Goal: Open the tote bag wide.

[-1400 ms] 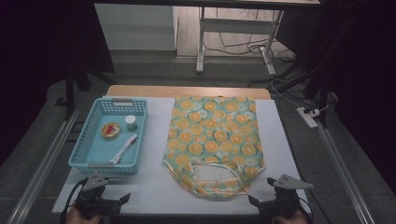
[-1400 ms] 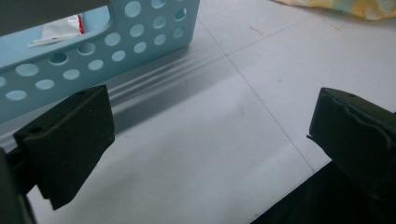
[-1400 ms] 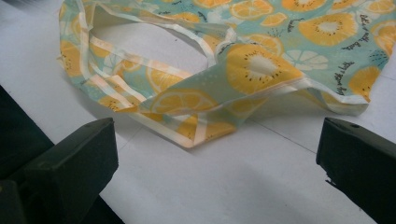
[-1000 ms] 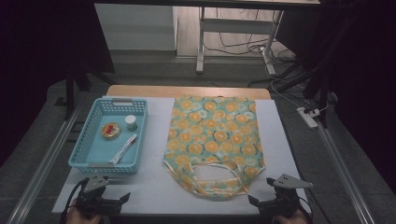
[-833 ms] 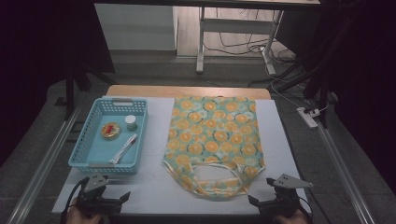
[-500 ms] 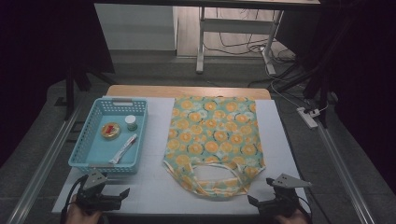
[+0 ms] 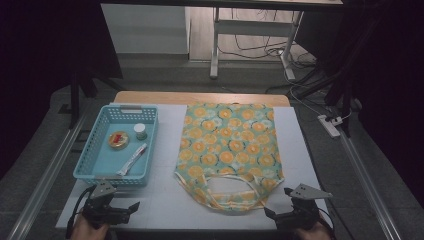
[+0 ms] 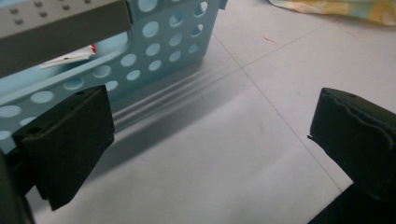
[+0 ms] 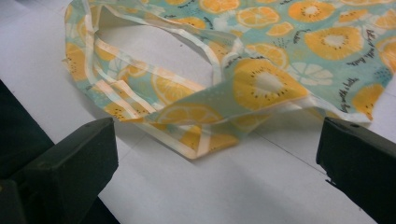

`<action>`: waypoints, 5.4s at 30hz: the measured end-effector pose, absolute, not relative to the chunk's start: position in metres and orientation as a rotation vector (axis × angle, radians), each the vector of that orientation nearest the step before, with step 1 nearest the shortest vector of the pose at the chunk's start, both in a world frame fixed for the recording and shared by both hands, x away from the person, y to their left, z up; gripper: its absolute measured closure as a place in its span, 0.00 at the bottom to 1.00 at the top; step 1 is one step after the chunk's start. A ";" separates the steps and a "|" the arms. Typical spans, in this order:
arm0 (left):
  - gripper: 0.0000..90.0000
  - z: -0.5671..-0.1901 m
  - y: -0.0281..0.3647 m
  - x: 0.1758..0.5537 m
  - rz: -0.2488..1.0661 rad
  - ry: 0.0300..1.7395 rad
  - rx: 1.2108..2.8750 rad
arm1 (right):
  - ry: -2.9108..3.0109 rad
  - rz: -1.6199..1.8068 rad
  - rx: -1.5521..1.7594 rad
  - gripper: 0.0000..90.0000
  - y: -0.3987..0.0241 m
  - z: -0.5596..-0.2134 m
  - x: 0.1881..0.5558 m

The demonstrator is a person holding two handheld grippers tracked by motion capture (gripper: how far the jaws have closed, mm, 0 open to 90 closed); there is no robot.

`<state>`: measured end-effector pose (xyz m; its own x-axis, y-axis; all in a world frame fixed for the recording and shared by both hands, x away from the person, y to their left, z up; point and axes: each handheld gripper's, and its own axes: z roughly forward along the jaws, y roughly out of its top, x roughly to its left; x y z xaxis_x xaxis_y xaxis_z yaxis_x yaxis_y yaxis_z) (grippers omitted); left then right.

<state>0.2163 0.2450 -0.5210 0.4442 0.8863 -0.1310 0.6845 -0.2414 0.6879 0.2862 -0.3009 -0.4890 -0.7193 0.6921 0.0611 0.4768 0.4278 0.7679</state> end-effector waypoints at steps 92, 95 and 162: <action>0.01 -0.522 0.242 0.217 0.367 1.302 2.043 | 2.786 1.082 0.566 1.00 -0.202 -0.469 0.343; 0.01 -0.522 0.242 0.217 0.366 1.303 2.043 | 2.763 1.095 0.574 1.00 -0.201 -0.464 0.352; 0.02 -0.522 0.245 0.217 0.354 1.316 2.020 | 2.621 0.949 0.919 0.98 -0.159 -0.504 0.551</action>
